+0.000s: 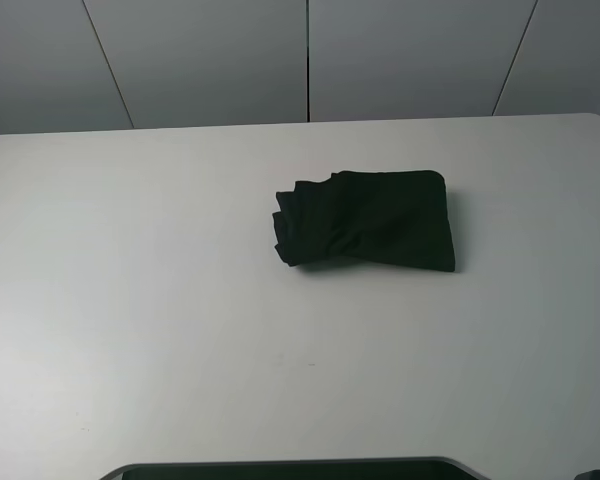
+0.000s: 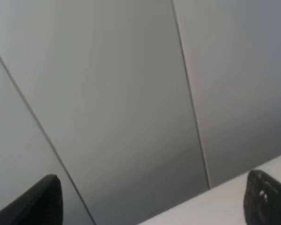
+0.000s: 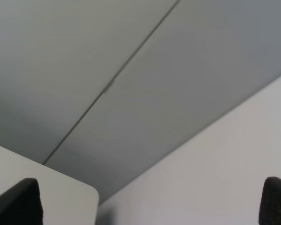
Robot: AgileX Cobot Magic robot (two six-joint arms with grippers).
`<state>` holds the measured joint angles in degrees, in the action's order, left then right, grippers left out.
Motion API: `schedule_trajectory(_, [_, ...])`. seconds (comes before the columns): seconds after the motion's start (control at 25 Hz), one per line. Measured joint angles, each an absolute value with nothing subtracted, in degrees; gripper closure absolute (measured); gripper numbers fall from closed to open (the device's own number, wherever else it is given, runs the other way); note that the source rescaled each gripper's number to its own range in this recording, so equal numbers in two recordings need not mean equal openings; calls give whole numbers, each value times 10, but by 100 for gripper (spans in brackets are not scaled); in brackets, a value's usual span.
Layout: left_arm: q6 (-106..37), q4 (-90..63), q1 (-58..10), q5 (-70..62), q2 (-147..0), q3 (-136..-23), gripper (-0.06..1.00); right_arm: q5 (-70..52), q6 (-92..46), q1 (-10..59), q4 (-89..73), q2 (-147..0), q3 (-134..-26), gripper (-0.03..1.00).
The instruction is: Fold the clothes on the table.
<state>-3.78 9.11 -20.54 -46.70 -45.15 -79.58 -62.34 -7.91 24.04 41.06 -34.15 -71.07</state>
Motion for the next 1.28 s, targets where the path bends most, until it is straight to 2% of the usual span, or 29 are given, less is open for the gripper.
schedule_trajectory(0.16, [46, 180, -205, -507, -398, -797, -5, -682, -90, 240, 441, -276, -711, -3])
schedule_trajectory(0.36, [129, 266, -205, -601, -351, -797, -5, -698, -98, 240, 474, -220, -712, -3])
schedule_trajectory(0.84, [144, 334, -193, -699, -222, -798, -5, -700, -111, 240, 514, -128, -713, -3])
schedule_trajectory(0.96, [121, 334, -153, -701, -187, -798, -5, -700, -116, 240, 516, -128, -713, -3])
schedule_trajectory(1.16, [44, 320, -31, -702, -132, -799, -5, -700, -118, 240, 516, -128, -713, -3])
schedule_trajectory(1.28, [32, 263, 20, -702, -105, -799, -5, -700, -108, 240, 495, -128, -713, -3])
